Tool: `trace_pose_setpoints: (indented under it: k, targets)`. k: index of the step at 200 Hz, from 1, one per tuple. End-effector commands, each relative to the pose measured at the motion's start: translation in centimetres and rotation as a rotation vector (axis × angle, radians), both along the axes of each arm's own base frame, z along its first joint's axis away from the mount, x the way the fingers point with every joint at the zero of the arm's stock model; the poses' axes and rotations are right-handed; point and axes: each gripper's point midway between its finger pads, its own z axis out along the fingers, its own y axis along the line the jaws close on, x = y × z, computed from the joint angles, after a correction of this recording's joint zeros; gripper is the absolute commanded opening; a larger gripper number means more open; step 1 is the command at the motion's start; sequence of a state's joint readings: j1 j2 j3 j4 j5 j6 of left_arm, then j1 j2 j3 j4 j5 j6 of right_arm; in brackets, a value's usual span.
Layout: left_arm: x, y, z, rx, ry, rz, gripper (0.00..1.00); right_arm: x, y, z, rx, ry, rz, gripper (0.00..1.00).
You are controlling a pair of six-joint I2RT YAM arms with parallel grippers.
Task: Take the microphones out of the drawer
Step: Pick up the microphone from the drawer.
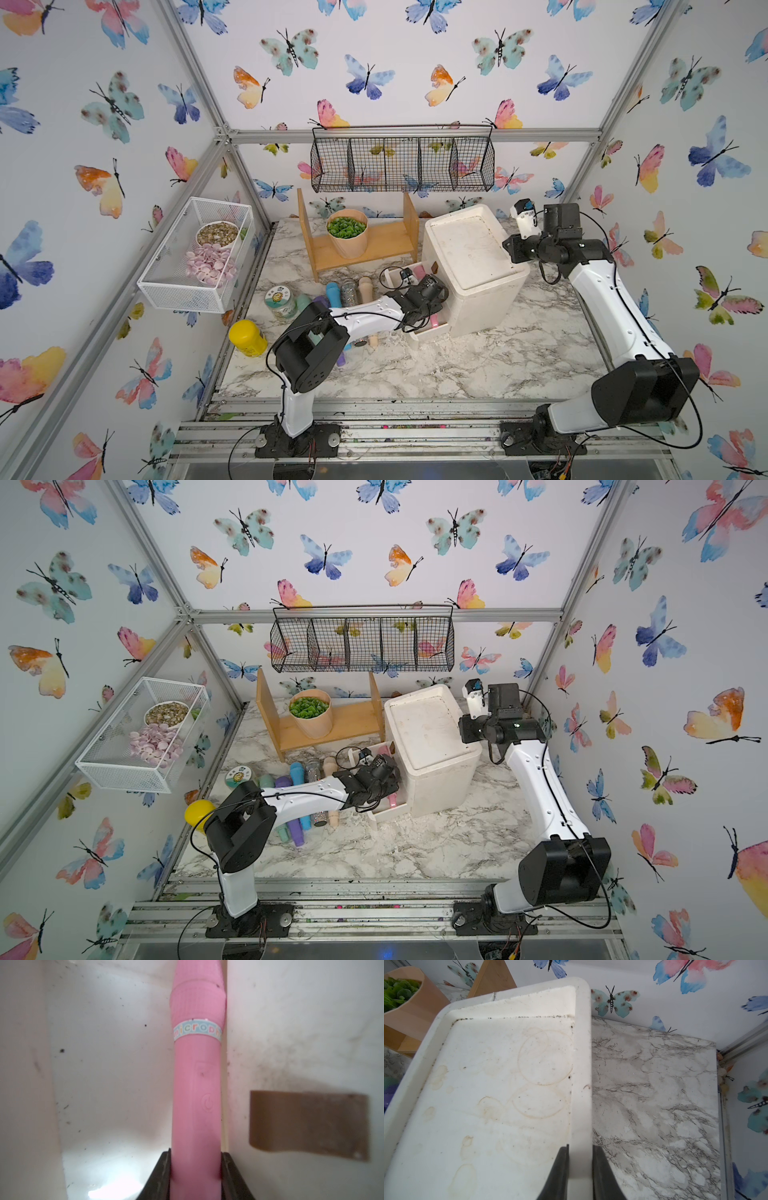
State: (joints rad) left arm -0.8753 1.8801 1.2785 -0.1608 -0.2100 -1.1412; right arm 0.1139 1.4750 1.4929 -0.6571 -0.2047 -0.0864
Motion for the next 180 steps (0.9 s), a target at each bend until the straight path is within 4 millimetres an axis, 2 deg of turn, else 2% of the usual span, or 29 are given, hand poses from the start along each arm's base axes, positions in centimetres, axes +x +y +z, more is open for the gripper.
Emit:
trace_pose_setpoints:
  k: [1, 15, 52, 74, 140, 180]
  targets:
    - [2.7, 2.4, 3.5, -0.023, -0.112, 0.137, 0.26, 0.3, 0.2, 1.0, 0.043, -0.014, -0.009, 0.06]
    - [2.5, 2.5, 3.8, -0.029, -0.112, 0.132, 0.26, 0.3, 0.2, 0.9, 0.042, -0.012, -0.01, 0.06]
    - [1.4, 3.4, 2.4, 0.003, -0.068, 0.128, 0.25, 0.4, 0.2, 0.8, 0.042, -0.008, -0.009, 0.06]
    - [1.3, 3.9, 2.3, 0.011, -0.075, 0.138, 0.25, 0.4, 0.3, 0.8, 0.042, -0.008, -0.008, 0.06]
    - [1.1, 2.8, 6.0, -0.003, -0.16, 0.016, 0.24, 0.5, -0.2, 0.5, 0.032, -0.004, -0.034, 0.05]
    - [0.8, 3.7, 9.4, 0.02, -0.251, -0.037, 0.23, 0.5, -0.2, 0.6, 0.031, -0.007, -0.037, 0.05]
